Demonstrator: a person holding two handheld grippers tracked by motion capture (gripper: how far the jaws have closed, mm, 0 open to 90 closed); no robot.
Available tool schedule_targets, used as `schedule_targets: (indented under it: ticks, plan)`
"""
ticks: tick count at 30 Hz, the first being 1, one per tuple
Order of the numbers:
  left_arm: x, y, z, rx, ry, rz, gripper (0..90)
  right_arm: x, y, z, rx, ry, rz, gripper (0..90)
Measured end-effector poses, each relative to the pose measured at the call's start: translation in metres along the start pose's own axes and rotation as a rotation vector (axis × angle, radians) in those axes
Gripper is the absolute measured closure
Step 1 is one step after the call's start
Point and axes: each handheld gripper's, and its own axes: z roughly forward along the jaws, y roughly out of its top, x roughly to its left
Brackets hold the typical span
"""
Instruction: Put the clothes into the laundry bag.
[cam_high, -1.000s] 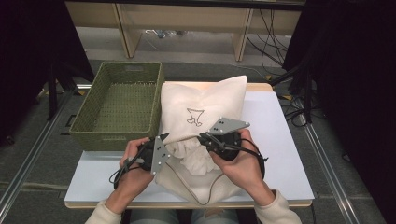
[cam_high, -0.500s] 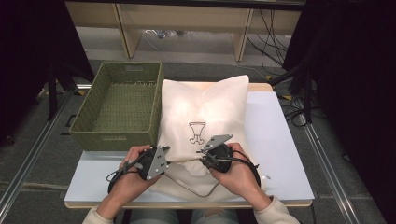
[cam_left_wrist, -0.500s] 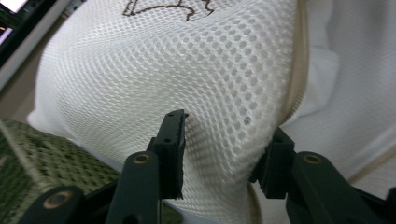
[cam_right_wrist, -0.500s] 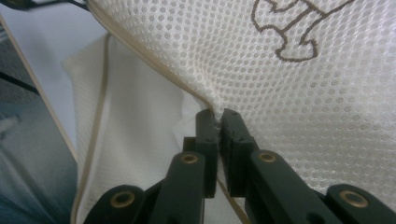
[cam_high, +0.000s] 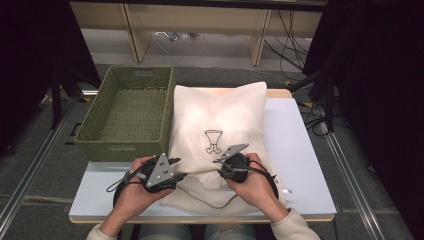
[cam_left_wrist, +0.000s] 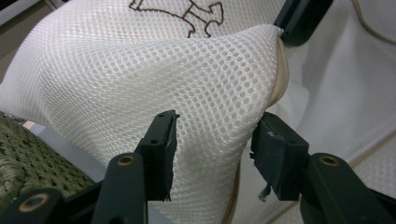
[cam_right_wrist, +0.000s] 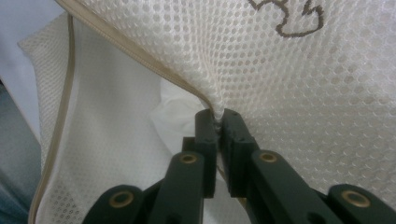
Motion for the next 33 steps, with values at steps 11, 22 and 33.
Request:
schedule_targets:
  ticks: [11, 22, 33]
  plan:
    - [0.005, 0.009, -0.006, -0.129, 0.017, -0.115, 43.3, -0.005, 0.008, -0.032, -0.179, 0.042, 0.013, 64.8]
    - [0.011, 0.011, -0.013, -0.183, 0.047, -0.176, 40.3, -0.022, 0.006, -0.058, -0.307, -0.005, 0.130, 61.9]
    - [0.016, 0.014, -0.031, -0.225, 0.046, -0.197, 37.0, -0.035, 0.002, -0.062, -0.349, -0.050, 0.144, 60.2]
